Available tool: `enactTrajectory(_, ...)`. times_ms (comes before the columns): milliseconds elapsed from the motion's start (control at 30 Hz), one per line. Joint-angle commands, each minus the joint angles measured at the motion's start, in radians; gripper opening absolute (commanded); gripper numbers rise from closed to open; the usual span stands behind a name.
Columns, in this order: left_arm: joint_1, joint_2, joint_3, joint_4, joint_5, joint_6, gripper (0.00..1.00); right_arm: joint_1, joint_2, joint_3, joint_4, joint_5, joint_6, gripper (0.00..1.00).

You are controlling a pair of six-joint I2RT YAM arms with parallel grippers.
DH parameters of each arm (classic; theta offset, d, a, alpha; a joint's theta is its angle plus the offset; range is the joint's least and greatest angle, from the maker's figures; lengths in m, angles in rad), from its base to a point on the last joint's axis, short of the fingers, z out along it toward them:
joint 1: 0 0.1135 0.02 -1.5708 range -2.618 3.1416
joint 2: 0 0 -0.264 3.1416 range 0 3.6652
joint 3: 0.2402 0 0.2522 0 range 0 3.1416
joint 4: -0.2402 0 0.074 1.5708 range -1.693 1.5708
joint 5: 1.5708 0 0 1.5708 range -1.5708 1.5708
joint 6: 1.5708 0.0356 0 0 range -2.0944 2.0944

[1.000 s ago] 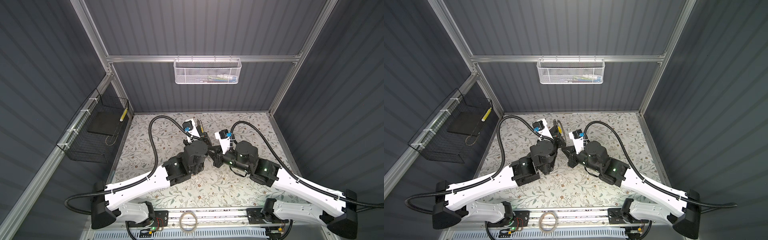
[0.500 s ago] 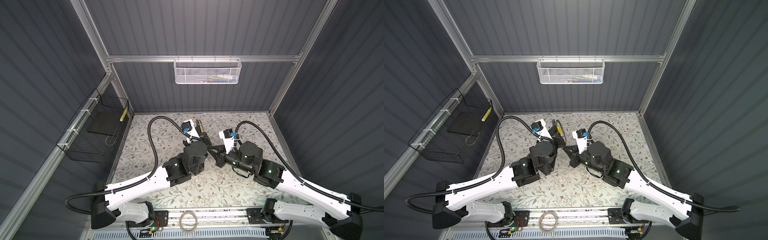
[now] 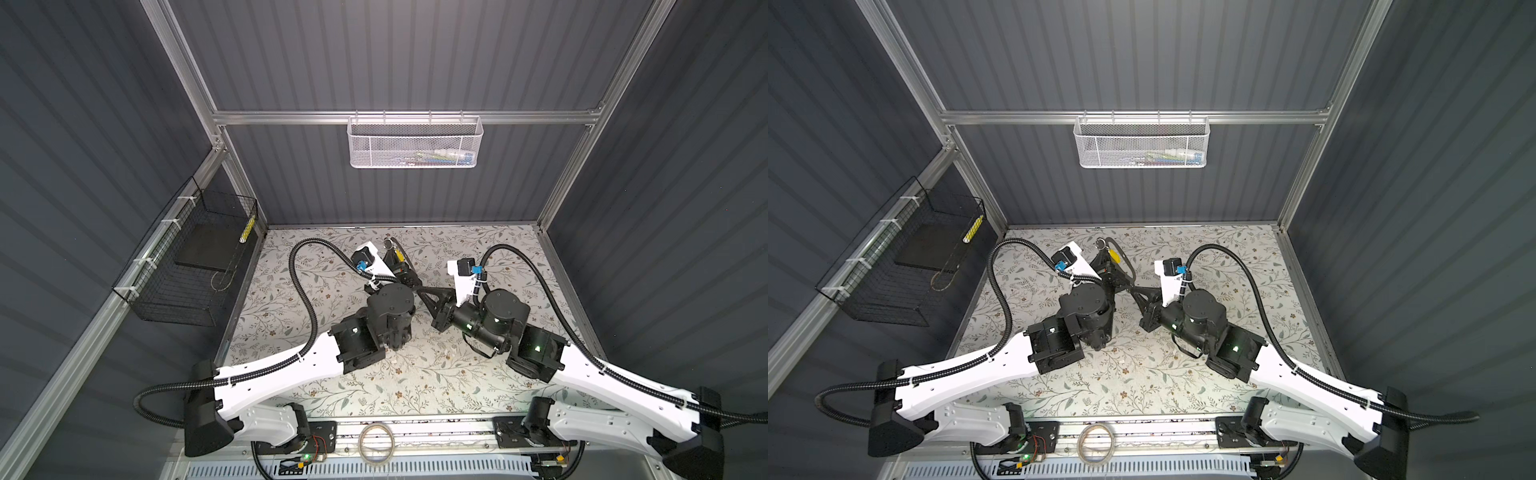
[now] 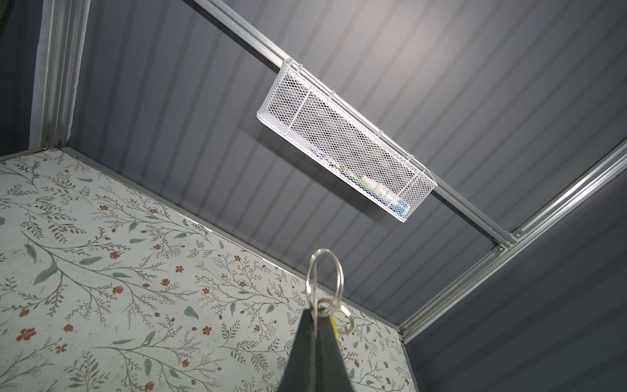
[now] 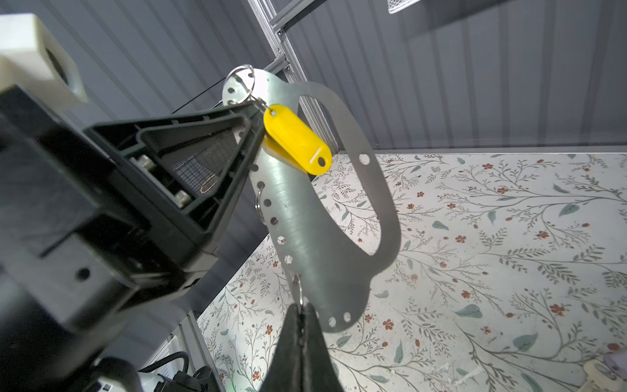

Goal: Attach keys to a key ring
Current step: Pass the keyring.

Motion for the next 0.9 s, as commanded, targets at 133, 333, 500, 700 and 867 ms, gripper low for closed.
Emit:
enactTrajectory(133,0.003,0.014,0.02,-0.026,-0.07,-0.039,0.25,-0.007,-0.024,0.018,0.066,0.11,-0.069,0.0)
enactTrajectory(333,0.003,0.006,0.02,-0.051,-0.077,-0.039,0.32,-0.042,-0.008,0.055,0.047,0.079,-0.126,0.0)
enactTrajectory(500,0.003,-0.04,-0.003,-0.088,-0.07,-0.03,0.38,-0.119,0.001,0.083,0.011,-0.043,-0.175,0.0)
enactTrajectory(700,0.006,-0.08,-0.038,-0.027,0.064,0.234,0.48,-0.259,0.008,0.131,-0.042,-0.297,-0.279,0.0)
enactTrajectory(867,0.039,-0.101,0.01,-0.14,0.328,0.426,0.51,-0.358,0.02,0.189,-0.104,-0.54,-0.394,0.0)
